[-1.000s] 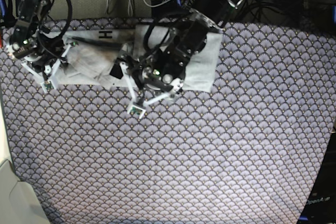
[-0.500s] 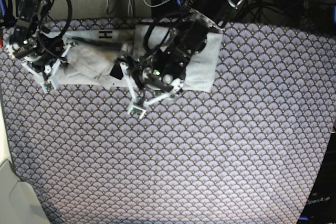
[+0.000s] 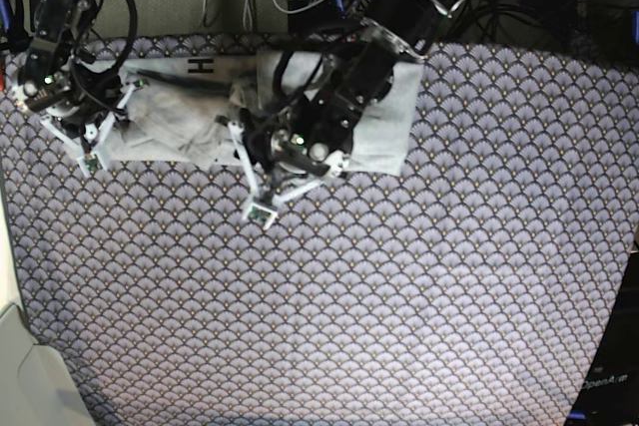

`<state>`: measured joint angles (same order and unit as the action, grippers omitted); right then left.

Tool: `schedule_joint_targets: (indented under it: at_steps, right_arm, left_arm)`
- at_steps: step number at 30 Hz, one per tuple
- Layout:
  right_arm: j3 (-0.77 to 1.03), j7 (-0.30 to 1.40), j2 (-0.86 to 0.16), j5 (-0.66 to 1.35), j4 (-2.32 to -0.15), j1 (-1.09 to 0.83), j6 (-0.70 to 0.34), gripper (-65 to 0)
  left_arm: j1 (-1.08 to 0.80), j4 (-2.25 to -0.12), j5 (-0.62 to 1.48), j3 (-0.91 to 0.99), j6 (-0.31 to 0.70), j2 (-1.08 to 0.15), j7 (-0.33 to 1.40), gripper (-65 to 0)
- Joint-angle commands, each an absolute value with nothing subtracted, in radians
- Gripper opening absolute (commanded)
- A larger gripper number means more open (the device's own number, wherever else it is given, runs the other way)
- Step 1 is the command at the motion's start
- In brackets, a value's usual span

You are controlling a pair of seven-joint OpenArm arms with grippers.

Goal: Fold the T-shirt properly
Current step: 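Lower the folded half onto the strip and press it flat with the left gripper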

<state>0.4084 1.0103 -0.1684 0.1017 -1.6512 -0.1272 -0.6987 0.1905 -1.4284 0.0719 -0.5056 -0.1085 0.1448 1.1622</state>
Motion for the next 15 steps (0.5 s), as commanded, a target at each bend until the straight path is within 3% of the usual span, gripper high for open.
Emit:
schedule_joint_targets:
  at_steps: [1, 11, 15]
  right_arm:
    - [0.412, 1.003, -0.180, 0.108, -1.672, -0.116, -0.698, -44.7]
    - [0.412, 1.003, -0.183, 0.108, -1.672, -0.116, -0.698, -44.7]
    - [0.412, 1.003, -0.183, 0.108, -1.672, -0.116, -0.698, -44.7]
  left_arm:
    - [0.217, -1.448, 0.070, -0.503, -0.110, 0.157, 1.141, -43.6]
    - [0.219, -1.446, 0.068, -0.507, -0.113, 0.157, 1.112, -43.9]
    - [0.219, -1.446, 0.068, -0.509, -0.110, 0.157, 1.112, -46.8]
